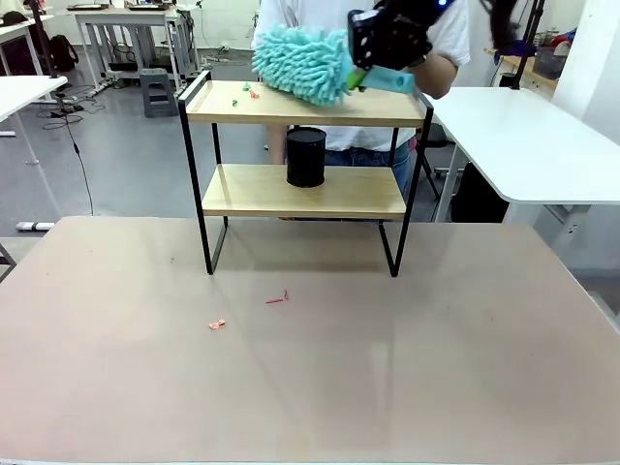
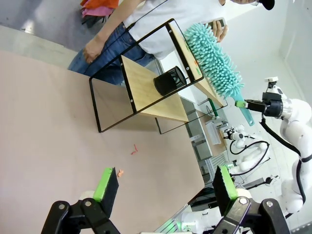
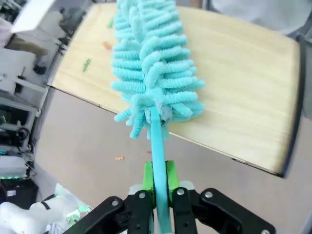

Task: Clean the shelf.
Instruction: Clean the remaining tier of the Shelf with the Duster once objects are removed.

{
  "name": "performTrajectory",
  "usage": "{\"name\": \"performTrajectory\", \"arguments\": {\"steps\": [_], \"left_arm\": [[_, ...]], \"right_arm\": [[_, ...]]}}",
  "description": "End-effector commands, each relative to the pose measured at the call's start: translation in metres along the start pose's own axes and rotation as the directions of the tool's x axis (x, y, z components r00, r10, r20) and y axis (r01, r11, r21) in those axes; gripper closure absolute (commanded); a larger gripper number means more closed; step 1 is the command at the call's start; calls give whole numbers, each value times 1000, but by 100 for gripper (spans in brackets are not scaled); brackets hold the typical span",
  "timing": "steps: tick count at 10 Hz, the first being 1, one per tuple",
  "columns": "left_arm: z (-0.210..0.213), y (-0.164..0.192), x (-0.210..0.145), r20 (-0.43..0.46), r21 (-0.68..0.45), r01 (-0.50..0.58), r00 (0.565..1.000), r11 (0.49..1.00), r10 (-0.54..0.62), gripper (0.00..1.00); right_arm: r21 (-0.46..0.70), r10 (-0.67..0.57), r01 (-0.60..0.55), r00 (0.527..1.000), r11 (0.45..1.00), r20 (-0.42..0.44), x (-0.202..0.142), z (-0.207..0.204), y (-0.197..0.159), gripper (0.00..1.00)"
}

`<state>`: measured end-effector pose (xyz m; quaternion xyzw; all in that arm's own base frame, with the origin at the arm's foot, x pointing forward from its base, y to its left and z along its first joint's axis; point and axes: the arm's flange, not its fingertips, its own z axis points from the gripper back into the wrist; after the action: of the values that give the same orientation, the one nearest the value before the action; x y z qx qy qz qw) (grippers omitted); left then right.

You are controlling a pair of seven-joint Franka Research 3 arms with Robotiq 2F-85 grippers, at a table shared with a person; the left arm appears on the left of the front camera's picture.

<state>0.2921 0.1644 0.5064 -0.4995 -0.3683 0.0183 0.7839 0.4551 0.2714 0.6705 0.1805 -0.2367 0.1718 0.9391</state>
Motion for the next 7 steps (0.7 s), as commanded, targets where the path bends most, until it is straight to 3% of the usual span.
{"name": "performTrajectory", "arguments": {"steps": [1, 5, 7], "left_arm": [[-3, -2, -1, 21, -19, 16, 1000, 1000, -15, 0], [-3, -2, -1, 21, -19, 16, 1000, 1000, -15, 0], [-3, -2, -1, 21, -19, 16, 1000, 1000, -15, 0]], "right_arm": [[44, 69, -66, 995, 997, -69, 15, -7, 10, 87], [205, 236, -203, 960, 957, -152, 4, 17, -10, 87], [287, 399, -328, 886, 900, -238, -16, 39, -19, 87]]}}
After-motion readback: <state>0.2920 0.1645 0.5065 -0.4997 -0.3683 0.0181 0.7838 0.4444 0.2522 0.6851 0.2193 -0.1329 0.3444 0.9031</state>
